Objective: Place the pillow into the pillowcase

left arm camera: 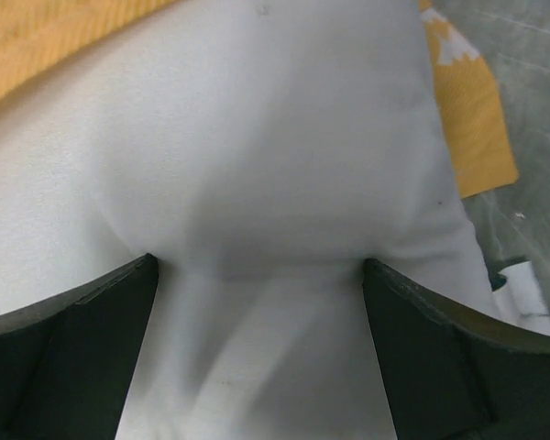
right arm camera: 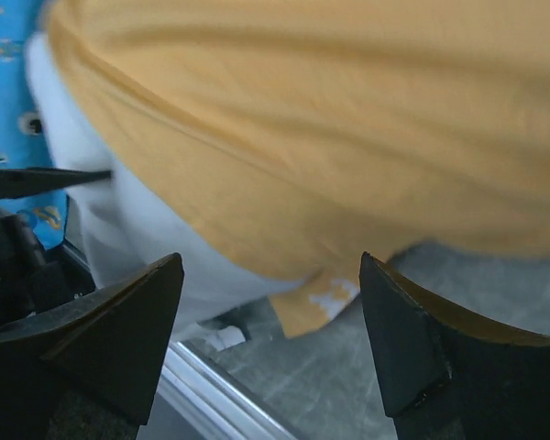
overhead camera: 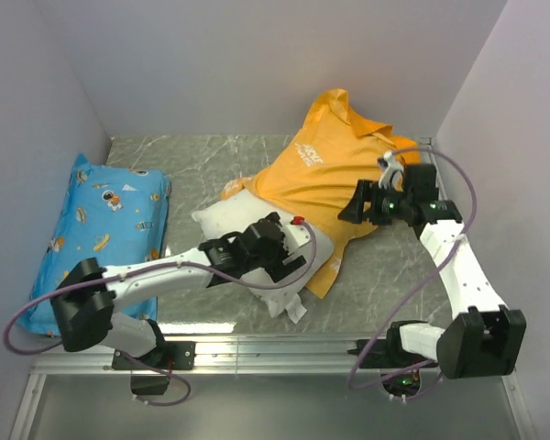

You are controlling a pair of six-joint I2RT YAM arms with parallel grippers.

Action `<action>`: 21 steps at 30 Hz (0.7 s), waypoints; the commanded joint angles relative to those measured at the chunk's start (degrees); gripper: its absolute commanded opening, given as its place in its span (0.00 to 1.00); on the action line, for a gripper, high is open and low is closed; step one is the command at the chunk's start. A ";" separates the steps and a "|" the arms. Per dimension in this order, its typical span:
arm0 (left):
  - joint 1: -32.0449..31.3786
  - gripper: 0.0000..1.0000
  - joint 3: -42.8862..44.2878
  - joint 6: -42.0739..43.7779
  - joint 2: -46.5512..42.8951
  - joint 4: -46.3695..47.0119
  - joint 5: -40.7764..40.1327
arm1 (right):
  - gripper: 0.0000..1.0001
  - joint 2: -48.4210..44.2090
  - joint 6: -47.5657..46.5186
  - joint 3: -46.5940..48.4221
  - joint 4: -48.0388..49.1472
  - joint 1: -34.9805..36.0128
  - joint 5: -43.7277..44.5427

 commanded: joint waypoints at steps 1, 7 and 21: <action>0.40 0.99 2.31 -3.38 6.08 3.98 -3.31 | 0.84 0.01 5.93 -9.63 2.80 -3.41 2.54; 10.76 0.15 11.62 -13.22 13.48 -3.31 13.72 | 0.84 -4.65 8.22 -22.47 12.02 -5.62 -0.16; 21.49 0.00 17.96 -23.40 14.80 -3.23 32.46 | 0.64 13.88 10.33 -22.14 32.17 1.84 -2.73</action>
